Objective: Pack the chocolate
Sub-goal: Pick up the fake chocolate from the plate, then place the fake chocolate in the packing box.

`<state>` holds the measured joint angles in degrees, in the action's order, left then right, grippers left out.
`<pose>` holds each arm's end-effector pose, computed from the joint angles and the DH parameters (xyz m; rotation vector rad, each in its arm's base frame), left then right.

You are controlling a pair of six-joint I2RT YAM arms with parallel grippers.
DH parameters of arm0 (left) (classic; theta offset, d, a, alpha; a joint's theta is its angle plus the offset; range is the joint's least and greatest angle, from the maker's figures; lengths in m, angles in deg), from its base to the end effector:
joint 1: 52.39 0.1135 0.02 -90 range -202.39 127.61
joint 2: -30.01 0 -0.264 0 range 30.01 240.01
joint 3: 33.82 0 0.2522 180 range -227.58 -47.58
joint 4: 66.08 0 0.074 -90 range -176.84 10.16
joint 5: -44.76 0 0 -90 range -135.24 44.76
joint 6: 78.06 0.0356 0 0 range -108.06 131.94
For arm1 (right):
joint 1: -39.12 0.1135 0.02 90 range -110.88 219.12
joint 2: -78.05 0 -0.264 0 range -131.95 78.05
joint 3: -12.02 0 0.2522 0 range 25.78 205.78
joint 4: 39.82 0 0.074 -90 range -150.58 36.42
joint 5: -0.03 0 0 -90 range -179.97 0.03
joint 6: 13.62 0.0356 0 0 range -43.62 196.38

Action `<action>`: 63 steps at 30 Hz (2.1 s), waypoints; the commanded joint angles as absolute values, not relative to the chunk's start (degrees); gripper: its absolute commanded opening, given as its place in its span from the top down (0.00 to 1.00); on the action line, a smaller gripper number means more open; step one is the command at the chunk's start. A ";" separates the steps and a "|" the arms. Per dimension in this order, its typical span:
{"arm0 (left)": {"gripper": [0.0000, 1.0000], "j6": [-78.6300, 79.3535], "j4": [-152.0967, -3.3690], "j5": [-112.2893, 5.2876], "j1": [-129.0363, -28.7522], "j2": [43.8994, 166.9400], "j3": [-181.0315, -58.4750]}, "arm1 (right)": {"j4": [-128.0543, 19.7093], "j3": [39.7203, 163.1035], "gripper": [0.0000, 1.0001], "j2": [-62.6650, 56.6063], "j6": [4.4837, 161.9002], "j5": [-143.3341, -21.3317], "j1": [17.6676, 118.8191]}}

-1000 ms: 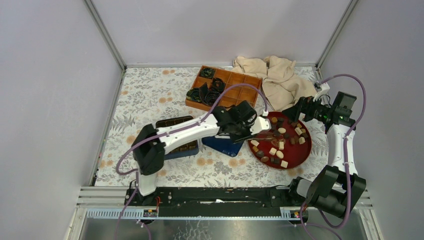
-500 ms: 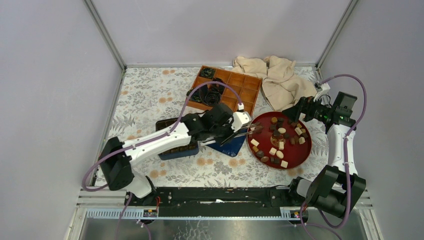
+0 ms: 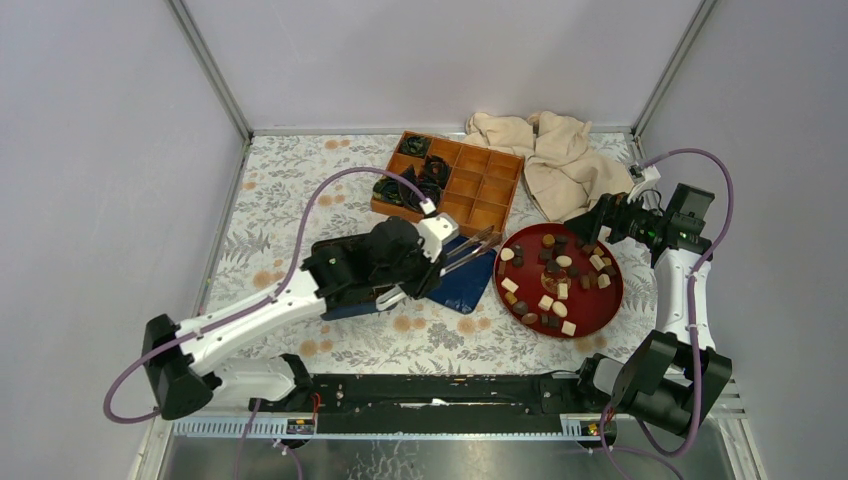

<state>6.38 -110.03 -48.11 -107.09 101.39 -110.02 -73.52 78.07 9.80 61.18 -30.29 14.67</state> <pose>0.1557 -0.2230 0.3157 0.9929 2.1051 -0.6060 0.2391 -0.0750 0.2951 -0.3912 1.8888 0.6783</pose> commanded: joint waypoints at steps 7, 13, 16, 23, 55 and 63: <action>1.00 -6.04 -113.90 -38.16 -106.11 91.10 -106.57 | -71.35 79.13 0.00 10.90 61.70 -27.94 14.34; 1.00 -11.97 -122.23 -35.04 -105.64 88.47 -108.11 | -71.33 79.04 0.00 10.90 61.75 -27.85 14.36; 1.00 -15.03 -126.01 -32.87 -105.56 86.79 -108.40 | -71.25 79.04 0.00 10.81 61.79 -27.74 14.39; 1.00 -21.06 -132.08 -29.66 -105.36 83.99 -107.33 | -71.16 78.91 0.00 10.77 61.86 -27.50 14.35; 1.00 -22.70 -139.00 -27.39 -97.93 94.61 -105.43 | -70.90 78.85 0.00 10.90 62.14 -26.97 14.38; 0.92 -21.98 -137.81 -29.42 -97.57 96.16 -106.20 | -70.90 78.89 0.00 10.79 62.14 -26.92 14.38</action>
<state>-23.06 -140.50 -28.70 -97.91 95.90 -105.14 -73.37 78.05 9.80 61.72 -28.89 14.67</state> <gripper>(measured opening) 0.386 0.994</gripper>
